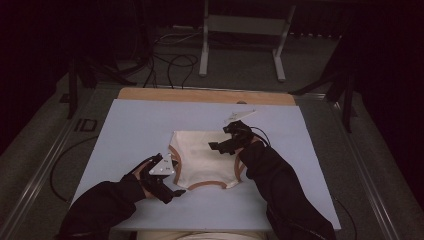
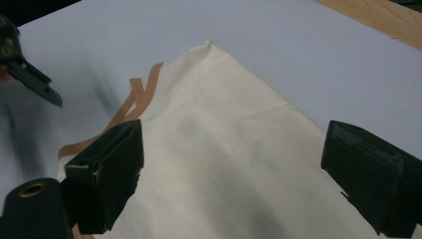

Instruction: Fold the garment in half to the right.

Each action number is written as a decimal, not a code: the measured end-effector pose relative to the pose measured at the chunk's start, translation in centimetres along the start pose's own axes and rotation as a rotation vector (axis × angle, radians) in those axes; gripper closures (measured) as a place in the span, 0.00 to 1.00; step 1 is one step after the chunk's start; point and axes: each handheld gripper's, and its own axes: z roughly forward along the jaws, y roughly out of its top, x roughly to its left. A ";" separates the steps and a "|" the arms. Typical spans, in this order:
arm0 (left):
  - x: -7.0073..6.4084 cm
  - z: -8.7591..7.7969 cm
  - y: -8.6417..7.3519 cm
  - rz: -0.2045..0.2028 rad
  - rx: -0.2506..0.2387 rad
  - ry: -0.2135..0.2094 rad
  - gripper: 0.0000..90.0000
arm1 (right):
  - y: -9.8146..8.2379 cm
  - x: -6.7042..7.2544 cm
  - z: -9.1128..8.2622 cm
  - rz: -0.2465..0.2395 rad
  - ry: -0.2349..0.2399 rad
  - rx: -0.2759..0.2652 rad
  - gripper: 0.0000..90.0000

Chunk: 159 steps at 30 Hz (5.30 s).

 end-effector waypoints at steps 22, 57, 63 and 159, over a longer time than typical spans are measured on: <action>0.8 2.9 -1.4 0.070 0.063 -0.047 0.43 | -0.5 0.3 1.1 0.001 0.030 0.022 0.11; 1.5 4.0 -0.3 0.061 0.086 -0.004 0.97 | 0.9 1.5 3.3 -0.016 0.072 0.038 0.11; 1.5 4.0 -0.3 0.077 0.083 0.000 0.97 | 1.8 1.6 4.5 -0.016 0.080 0.037 0.11; 1.5 3.7 0.9 0.123 0.083 -0.022 0.97 | 7.5 1.7 14.6 -0.182 -0.061 0.168 0.97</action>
